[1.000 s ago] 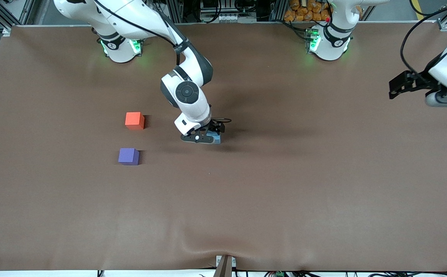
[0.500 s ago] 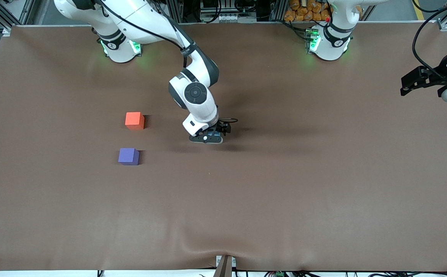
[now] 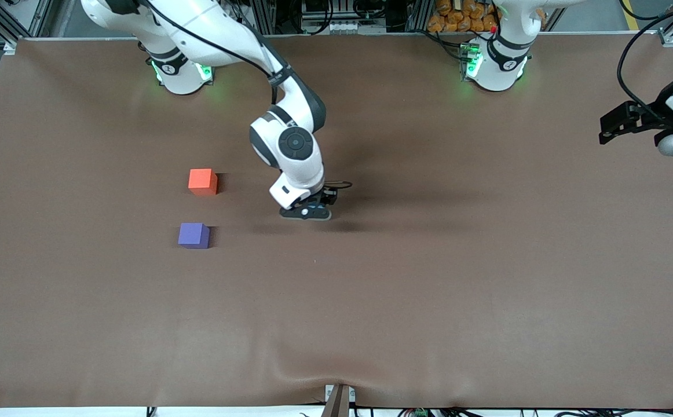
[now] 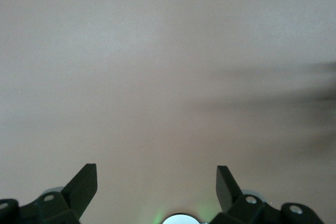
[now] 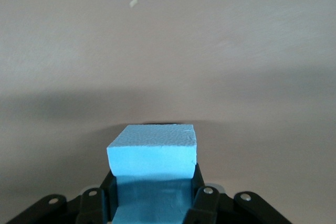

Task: Place blue block between orange and purple blocks
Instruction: 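Carry the blue block with the right gripper between orange and purple blocks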

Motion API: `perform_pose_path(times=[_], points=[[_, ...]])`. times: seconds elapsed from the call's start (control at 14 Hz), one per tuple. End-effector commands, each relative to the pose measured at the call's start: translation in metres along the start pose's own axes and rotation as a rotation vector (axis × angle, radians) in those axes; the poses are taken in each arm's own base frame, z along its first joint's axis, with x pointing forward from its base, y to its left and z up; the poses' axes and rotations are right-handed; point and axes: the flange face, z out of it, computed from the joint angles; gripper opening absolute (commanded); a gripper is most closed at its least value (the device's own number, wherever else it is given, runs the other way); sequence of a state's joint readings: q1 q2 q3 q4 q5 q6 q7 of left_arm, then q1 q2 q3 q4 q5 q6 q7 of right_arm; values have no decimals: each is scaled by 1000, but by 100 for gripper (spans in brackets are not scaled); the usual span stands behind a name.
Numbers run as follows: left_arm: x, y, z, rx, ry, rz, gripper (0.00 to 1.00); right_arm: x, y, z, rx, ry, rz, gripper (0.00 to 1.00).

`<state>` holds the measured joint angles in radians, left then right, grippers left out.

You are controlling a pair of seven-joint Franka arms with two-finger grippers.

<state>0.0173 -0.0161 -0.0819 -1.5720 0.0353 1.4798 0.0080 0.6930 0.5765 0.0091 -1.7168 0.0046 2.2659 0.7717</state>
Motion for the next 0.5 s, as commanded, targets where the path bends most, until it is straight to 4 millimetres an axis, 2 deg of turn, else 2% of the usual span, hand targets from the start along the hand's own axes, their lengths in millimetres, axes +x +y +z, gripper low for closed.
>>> perform_pose_path(times=[0.0, 0.07, 0.21, 0.36, 0.43], points=[[9, 19, 7, -15, -15, -12, 100, 26, 68, -79, -37, -48, -34, 0], [10, 19, 8, -15, -14, -12, 100, 35, 94, -97, -34, -67, -60, 0], [11, 15, 9, -16, -14, -18, 100, 46, 142, -116, -22, -90, -88, 0], [13, 15, 11, -17, -6, -21, 100, 52, 191, -119, -11, -108, -110, 0], [15, 16, 12, -18, -3, -21, 100, 48, 204, -114, -14, -119, -112, 0]])
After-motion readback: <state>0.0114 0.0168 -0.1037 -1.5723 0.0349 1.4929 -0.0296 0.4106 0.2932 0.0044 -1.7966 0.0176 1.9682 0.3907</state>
